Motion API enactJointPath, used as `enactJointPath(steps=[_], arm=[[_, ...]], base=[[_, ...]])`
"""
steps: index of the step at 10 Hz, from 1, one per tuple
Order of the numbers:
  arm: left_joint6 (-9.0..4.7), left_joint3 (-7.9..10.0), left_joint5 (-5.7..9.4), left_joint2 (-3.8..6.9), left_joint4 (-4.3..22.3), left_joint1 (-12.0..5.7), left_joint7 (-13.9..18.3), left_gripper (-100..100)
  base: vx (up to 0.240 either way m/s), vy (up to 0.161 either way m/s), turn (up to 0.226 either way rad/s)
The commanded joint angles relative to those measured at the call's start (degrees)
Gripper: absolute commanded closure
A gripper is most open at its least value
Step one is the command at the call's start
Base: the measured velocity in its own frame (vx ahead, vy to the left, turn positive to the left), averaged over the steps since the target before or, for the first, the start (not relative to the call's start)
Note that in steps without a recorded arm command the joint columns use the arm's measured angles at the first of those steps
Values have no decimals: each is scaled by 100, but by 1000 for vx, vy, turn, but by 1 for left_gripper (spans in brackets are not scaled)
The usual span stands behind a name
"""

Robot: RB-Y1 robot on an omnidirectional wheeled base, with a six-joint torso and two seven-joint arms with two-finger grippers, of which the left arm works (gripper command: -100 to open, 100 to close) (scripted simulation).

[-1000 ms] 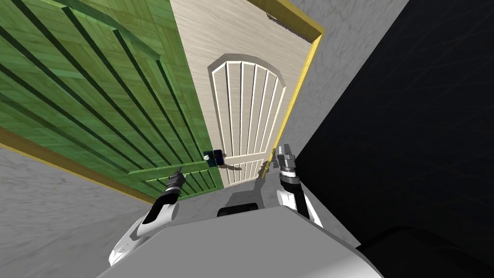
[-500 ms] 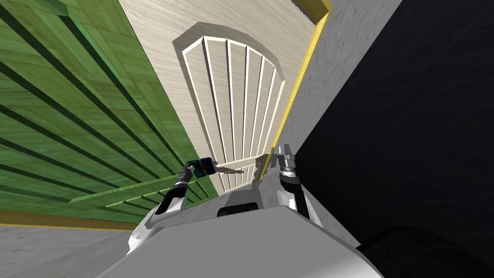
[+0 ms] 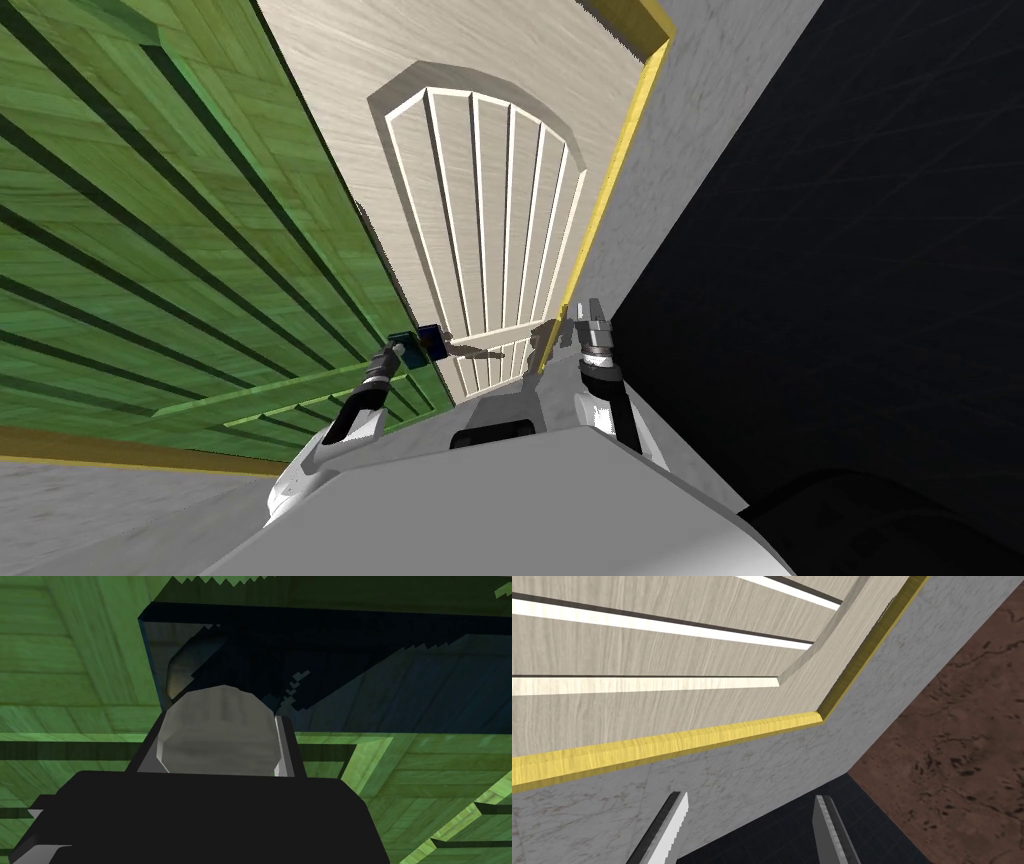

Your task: Pull the door open

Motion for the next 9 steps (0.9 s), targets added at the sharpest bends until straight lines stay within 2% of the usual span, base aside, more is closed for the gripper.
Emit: enactJointPath(steps=[1,2,4,5,9], arm=[[-6,30,5,17,-3,6,3,100],[7,121,23,89,49,126,16,100],[6,163,32,129,65,178,26,100],[-23,96,35,131,18,196,58,-100],[-95,-165,19,91,-173,265,140,-100]], base=[[0,0,0],[-119,76,164],[-160,81,68],[-176,3,4],[-205,-53,-59]])
